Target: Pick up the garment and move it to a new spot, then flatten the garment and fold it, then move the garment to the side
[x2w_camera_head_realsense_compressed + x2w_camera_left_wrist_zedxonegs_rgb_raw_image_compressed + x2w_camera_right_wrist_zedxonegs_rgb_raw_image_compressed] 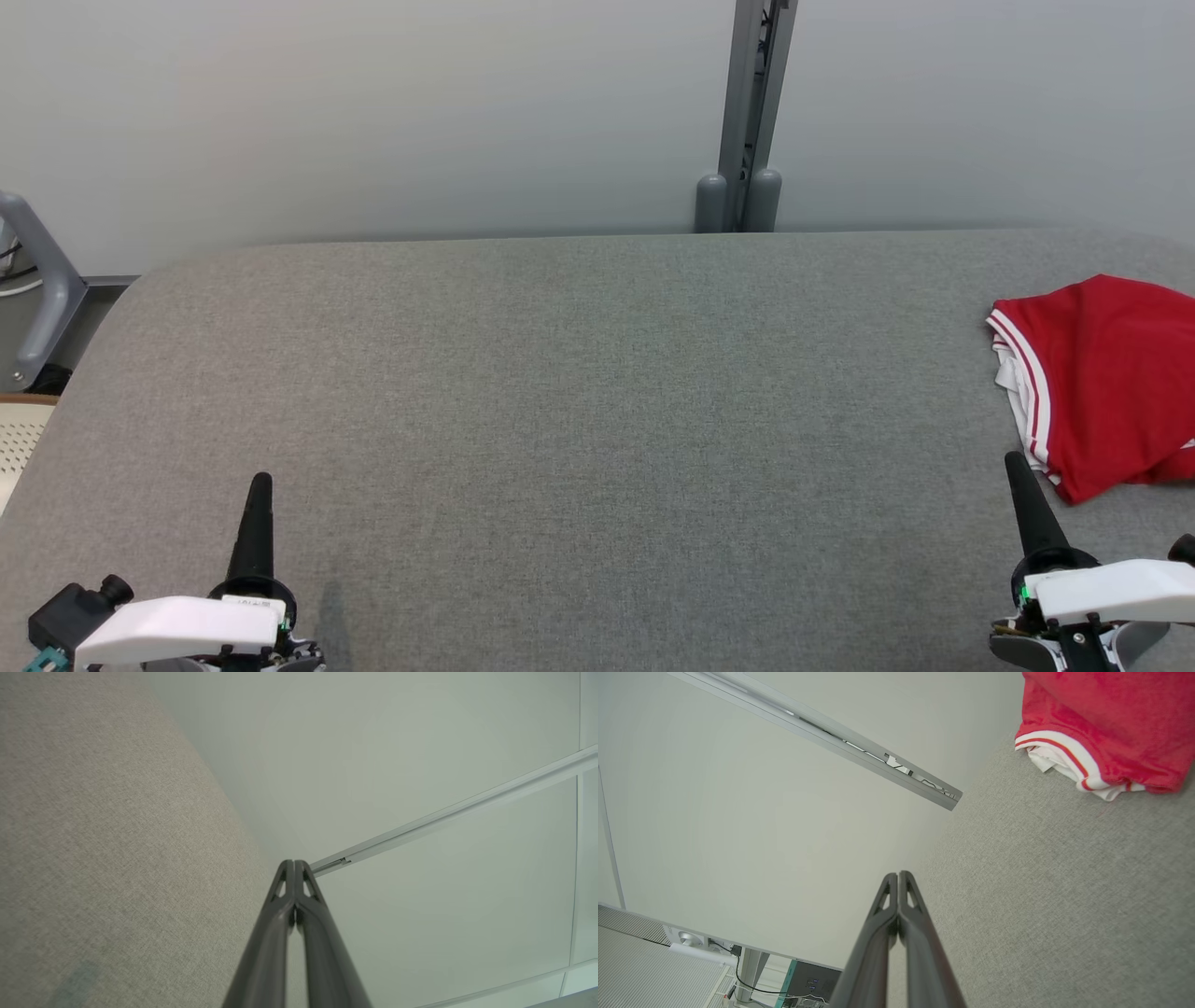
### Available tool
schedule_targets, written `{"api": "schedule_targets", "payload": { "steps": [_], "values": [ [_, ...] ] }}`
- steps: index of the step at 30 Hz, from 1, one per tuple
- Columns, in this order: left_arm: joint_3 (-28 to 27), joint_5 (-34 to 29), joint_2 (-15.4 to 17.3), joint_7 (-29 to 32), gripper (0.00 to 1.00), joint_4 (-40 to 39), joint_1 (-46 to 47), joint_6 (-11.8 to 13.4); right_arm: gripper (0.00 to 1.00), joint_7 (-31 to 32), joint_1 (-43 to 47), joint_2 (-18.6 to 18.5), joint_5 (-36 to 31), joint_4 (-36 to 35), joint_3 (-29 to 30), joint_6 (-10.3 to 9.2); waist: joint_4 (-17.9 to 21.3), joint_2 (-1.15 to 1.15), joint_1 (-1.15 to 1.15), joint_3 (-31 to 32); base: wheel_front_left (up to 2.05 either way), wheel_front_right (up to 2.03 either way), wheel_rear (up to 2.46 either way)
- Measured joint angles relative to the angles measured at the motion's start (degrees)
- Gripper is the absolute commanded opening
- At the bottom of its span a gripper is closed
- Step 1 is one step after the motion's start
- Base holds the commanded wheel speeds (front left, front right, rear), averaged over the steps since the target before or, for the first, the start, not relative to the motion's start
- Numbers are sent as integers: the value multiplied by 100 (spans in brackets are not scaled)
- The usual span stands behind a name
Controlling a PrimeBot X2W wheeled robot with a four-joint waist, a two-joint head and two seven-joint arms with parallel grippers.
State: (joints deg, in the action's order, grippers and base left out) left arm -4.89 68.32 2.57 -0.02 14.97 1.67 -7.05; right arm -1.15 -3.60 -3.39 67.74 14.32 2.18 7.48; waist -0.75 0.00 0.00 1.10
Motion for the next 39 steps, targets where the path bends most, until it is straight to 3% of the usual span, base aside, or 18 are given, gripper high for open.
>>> {"api": "schedule_targets", "payload": {
  "steps": [39],
  "values": [
    [-115,1759,11,491,0,-58,322,-12,0,499,-172,-2,1858,-19,249,0,52,0,0,-88,0,0,0]
  ]
}}
